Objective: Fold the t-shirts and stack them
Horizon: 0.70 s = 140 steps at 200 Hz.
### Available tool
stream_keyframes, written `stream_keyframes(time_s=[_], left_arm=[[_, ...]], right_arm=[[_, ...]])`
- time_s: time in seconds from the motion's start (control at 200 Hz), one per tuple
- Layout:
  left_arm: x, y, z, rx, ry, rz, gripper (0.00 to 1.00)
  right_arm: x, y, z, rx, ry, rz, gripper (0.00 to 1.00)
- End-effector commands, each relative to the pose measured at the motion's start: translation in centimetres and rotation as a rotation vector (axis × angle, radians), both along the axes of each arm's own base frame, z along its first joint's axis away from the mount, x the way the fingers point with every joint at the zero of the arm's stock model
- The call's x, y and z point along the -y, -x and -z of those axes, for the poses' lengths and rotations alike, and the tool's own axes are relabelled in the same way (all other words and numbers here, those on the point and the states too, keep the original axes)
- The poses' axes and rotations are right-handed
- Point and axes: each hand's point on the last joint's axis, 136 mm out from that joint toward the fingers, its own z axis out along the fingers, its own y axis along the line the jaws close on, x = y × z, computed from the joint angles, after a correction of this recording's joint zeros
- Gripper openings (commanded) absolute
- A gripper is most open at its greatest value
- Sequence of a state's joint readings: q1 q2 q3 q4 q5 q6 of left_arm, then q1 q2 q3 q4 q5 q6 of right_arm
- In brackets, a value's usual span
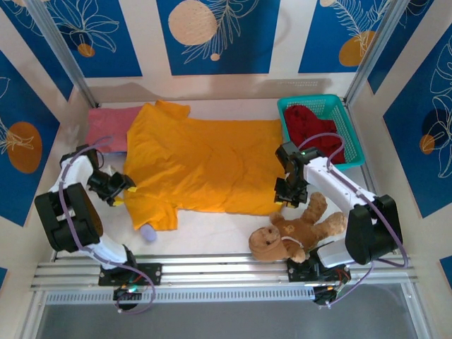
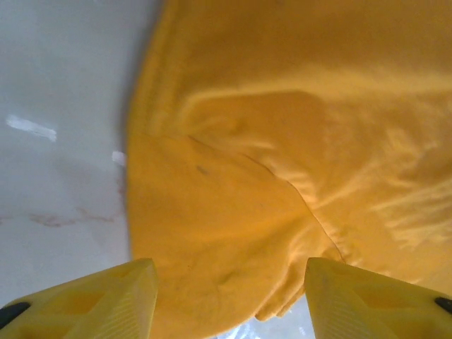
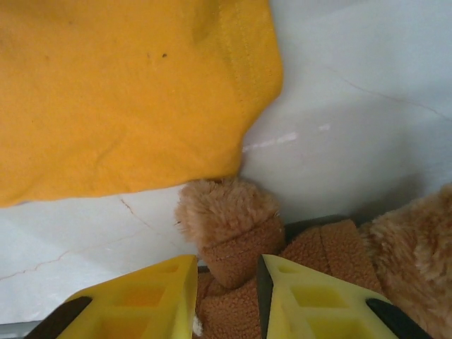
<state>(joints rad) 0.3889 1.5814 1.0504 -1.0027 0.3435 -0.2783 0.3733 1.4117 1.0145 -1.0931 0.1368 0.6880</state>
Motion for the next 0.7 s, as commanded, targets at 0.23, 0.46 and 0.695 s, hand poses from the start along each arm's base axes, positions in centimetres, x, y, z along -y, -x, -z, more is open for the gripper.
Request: stream_keyframes(time_s=[0.23, 0.46, 0.695], left_arm=[[-3.1, -0.8, 2.3, -0.032, -0.05, -0.031, 0.45], [-3.4, -0.4, 3.4, -0.063, -0.065, 0.011, 0.35], [-2.6, -0.6, 4.5, -0.07, -0.068, 0.051, 0.25]], right_arm=[[0.3, -0.3, -0.2, 0.021, -0.066, 0.037, 0.27], [1.1, -0.8, -0.9, 0.062, -0.09, 0.07, 0.23], [1.9, -1.4, -1.5, 0.076, -0.1, 0.078, 0.22]])
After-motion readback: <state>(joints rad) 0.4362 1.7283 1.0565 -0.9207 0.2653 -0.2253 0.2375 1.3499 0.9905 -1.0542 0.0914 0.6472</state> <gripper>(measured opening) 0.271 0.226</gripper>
